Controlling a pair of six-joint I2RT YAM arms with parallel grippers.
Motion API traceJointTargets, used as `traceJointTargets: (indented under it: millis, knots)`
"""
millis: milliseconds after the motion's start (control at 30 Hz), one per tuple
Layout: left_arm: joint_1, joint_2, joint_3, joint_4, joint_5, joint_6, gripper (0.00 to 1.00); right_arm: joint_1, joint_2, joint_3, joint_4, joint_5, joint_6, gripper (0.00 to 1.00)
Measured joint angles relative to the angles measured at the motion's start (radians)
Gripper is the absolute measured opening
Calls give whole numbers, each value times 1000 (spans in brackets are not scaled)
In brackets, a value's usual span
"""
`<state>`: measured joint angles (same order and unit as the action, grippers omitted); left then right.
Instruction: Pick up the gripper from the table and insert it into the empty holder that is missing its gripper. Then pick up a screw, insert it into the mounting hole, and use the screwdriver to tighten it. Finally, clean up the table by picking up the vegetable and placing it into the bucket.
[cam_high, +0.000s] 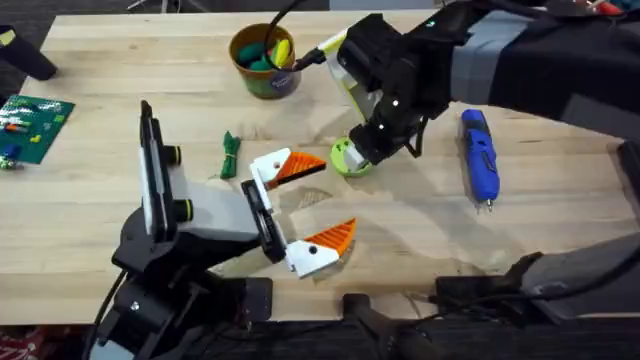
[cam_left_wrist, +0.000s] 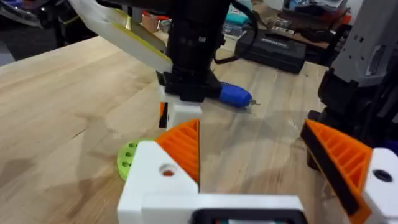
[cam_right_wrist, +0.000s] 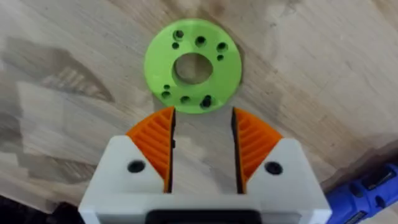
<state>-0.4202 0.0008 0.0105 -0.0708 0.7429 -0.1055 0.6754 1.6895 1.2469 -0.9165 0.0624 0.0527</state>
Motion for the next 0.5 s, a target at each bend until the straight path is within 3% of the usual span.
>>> traceJointTargets:
  millis: [500]
  knots:
    - [0,0,0,0,0,0,989,-13,52,0,26,0,-1,486]
